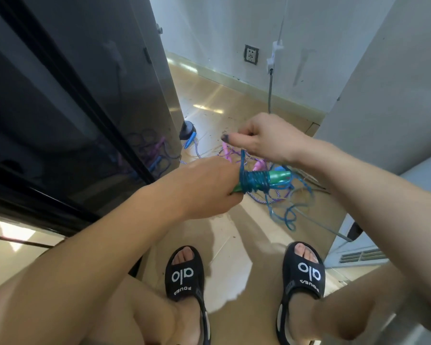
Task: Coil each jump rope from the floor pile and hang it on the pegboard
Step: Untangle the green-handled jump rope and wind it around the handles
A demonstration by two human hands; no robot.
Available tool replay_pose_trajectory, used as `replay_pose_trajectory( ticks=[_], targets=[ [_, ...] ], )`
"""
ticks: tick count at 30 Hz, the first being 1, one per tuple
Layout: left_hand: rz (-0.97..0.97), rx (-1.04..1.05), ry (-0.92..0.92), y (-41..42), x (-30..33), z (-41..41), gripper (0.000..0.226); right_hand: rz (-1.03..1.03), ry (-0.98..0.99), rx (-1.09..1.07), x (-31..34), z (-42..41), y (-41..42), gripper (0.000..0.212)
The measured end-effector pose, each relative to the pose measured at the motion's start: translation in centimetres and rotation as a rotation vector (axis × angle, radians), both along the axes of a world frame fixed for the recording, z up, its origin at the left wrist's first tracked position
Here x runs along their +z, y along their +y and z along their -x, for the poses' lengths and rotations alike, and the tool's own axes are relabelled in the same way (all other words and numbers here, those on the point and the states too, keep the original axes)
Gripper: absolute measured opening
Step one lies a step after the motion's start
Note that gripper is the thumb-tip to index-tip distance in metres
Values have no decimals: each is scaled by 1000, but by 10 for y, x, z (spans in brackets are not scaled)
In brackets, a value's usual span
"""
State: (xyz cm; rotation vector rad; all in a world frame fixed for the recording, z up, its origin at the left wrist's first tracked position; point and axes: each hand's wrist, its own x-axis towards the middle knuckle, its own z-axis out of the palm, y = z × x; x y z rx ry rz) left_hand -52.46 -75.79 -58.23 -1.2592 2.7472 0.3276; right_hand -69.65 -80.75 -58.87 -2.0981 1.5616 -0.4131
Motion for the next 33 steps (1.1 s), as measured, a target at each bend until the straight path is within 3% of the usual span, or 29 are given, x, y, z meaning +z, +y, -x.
replay_pose_trajectory(
  ticks=[4,6,8,11,14,20,22,26,33],
  targets=[
    [-83,-6,155,3,10,-4,25,-154,8,-12,-18,7,1,62],
    [-167,122,281,-1,12,-6,29,-151,-7,-31,-31,9,3,48],
    [-285,305,407,-11,10,-13,18,-185,-12,-56,-38,6,11,30],
    [-488,461,542,-19,7,-22,24,-191,-45,-113,-45,-2,20,44],
    [-642,436,752,-20,2,-21,24,-171,-82,-139,-48,-12,27,49],
    [-729,697,971,-39,-15,-24,16,-44,-5,-193,-32,-18,30,49],
    [-644,748,893,-45,-22,-30,18,18,36,-185,-26,-19,30,52],
    [-503,683,536,-49,-35,-34,3,198,176,-76,-19,-20,31,57],
    [-339,340,42,-39,-31,-29,4,462,160,-37,9,-24,28,56]
  ],
)
